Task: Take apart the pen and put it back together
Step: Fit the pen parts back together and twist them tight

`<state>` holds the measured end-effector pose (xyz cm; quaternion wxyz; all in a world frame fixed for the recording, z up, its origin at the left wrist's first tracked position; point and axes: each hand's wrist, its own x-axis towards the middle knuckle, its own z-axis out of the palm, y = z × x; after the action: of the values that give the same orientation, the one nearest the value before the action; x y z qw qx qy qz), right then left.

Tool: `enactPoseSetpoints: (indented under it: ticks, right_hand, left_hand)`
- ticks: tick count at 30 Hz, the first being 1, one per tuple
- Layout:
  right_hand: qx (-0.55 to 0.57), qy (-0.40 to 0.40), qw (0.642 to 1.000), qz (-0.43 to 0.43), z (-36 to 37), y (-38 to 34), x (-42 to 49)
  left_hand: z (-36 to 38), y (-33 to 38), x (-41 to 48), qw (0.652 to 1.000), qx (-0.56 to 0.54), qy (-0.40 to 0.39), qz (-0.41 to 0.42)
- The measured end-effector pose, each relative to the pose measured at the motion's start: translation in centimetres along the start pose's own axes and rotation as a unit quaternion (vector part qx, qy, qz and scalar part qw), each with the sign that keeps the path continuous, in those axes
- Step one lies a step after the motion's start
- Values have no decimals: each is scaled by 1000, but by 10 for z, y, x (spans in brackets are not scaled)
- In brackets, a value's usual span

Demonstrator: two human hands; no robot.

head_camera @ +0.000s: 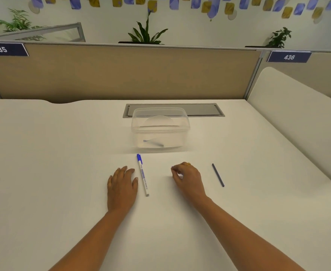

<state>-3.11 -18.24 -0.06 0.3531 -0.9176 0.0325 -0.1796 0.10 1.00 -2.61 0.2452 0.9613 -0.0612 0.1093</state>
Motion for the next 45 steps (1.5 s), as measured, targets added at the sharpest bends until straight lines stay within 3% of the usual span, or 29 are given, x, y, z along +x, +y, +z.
enactPoseSetpoints:
  ticks: [6,14,24,30,34,39,45]
  right_hand:
    - [-48,2,999,25,-21,14,-12]
    - [-69,55,985,148,-54,38,-14]
    - [-95,45,970,220,-58,47,-19]
    - [-71,39,973,217,-59,51,-15]
    - [-33,47,974,219,-58,41,-10]
    - [-44,17,987,152,-50,20,-9]
    - [-74,20,996,45,-37,0,-14]
  left_hand:
    - [0,3,-6,1000,3,-7,0]
    - [-1,5,-8,1000,10,-13,8]
    - [-3,3,-15,1000,-5,-16,19]
    - [-8,3,-13,998,-13,-11,53]
    - [-9,5,-8,990,-6,-23,142]
    - [-15,8,2,961,39,-72,263]
    - [-22,7,13,939,76,-89,323]
